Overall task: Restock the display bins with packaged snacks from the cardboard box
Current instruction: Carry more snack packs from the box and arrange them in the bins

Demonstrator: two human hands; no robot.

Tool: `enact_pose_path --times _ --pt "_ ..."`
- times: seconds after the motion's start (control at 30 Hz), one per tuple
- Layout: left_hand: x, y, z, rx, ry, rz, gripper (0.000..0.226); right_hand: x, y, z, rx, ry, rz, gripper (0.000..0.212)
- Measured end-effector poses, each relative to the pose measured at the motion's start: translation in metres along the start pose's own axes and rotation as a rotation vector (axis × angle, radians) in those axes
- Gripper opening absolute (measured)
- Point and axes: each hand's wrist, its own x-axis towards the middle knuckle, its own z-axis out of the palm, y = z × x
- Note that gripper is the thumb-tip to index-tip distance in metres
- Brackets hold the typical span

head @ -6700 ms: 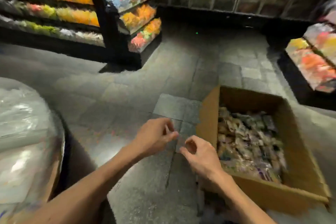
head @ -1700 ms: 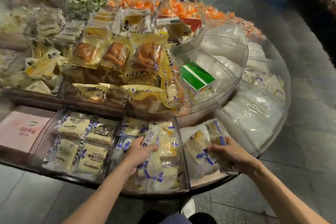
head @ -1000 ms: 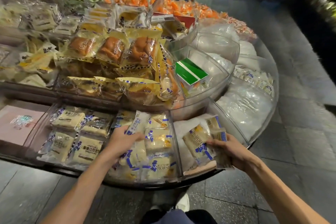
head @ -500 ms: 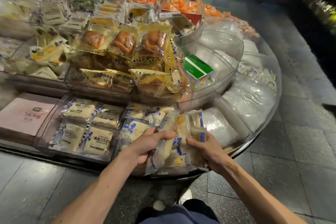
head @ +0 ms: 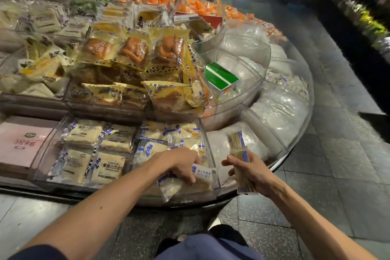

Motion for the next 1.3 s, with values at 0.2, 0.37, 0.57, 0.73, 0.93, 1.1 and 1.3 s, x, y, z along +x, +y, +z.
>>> enact_pose_path --times 0.2,0.37,0.57,0.73,0.93,1.1,1.3 --pt "0.012 0.001 0.010 0.139 0.123 0.058 0.060 -0.005 0.007 -0.007 -0.015 0.007 -0.001 0.042" --pt "0.003 -0.012 0.013 -0.223 0.243 0.006 0.030 -0.005 0.011 -0.011 0.013 0.005 0.024 0.038" --pt "-0.014 -0.006 0.006 -1.008 0.344 0.023 0.016 0.000 -0.004 0.001 0.052 -0.011 0.000 0.032" --pt "-0.020 0.018 -0.002 -1.444 0.389 0.026 0.018 -0.002 -0.021 0.006 0.095 -0.038 -0.019 0.030" --pt "-0.009 0.047 -0.011 -1.707 0.407 0.006 0.036 -0.006 -0.035 -0.001 0.214 -0.086 -0.038 0.045" --pt "-0.005 0.059 -0.011 -1.754 0.453 0.012 0.025 0.005 -0.029 -0.015 0.235 -0.032 -0.003 0.047" --pt "-0.018 0.052 0.020 -1.699 0.704 -0.173 0.025 0.025 -0.022 0.002 0.330 0.058 0.028 0.033"
